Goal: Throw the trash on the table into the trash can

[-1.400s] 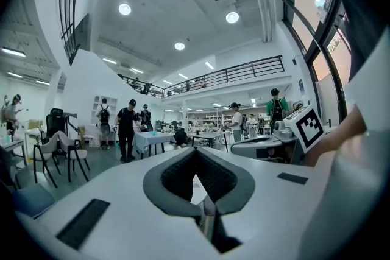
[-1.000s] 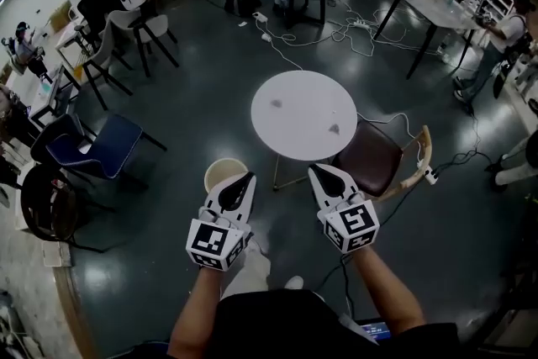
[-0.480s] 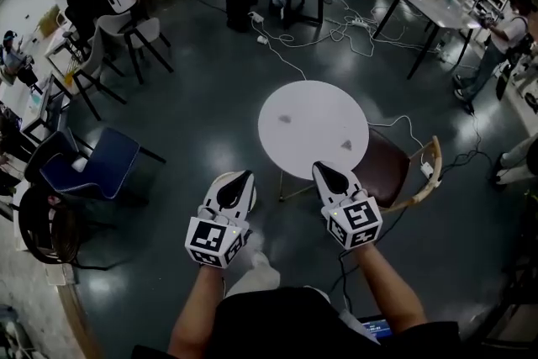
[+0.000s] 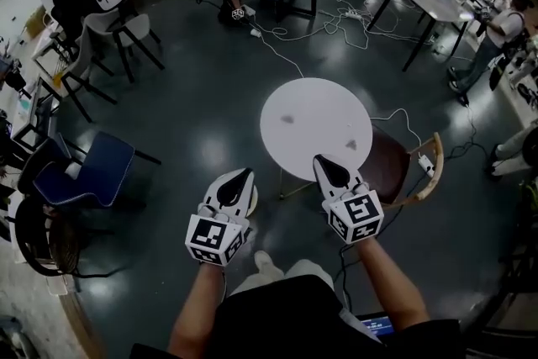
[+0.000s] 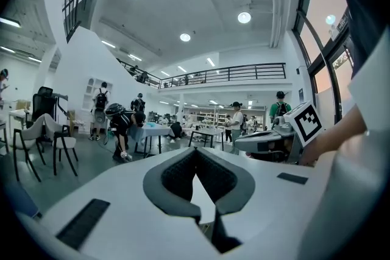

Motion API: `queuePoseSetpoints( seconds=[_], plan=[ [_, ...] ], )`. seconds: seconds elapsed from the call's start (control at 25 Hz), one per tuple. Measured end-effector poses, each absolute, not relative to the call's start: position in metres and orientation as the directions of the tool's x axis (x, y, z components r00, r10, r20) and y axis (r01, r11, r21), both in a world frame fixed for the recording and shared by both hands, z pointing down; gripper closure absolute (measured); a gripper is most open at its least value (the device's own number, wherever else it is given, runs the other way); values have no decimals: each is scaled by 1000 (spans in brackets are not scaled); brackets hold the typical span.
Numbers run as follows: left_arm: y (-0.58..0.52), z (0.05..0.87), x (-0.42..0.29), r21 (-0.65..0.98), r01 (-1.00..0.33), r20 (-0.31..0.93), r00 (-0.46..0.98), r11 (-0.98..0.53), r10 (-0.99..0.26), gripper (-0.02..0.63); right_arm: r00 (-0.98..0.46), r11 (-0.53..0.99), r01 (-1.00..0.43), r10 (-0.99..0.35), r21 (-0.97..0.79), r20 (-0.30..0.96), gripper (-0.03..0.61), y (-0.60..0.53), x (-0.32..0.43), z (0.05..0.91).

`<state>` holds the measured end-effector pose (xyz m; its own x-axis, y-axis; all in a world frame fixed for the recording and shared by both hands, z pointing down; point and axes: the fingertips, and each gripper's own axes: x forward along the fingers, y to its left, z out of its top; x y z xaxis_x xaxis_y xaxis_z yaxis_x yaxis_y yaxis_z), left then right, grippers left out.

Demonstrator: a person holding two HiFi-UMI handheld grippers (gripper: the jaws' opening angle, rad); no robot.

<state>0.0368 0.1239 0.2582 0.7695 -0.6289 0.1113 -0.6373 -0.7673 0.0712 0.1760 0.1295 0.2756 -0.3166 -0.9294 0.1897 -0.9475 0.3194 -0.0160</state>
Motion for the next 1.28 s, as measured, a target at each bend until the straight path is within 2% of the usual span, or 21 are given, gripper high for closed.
queuePoseSetpoints(
  seconds=[0.28, 0.8, 1.28],
  plan=[
    [103, 270, 35, 100, -633, 131, 773, -768, -621, 606, -312, 316, -949, -926, -18, 210, 561, 109, 170, 282],
    [55, 294, 92, 120, -632, 176, 772, -766, -610, 606, -339, 341, -939, -907, -40, 249, 561, 52, 217, 309],
    [6, 317, 121, 154, -695, 191, 718, -702, -669, 606, -402, 426, -905, -840, -18, 364, 561, -21, 251, 368]
  ],
)
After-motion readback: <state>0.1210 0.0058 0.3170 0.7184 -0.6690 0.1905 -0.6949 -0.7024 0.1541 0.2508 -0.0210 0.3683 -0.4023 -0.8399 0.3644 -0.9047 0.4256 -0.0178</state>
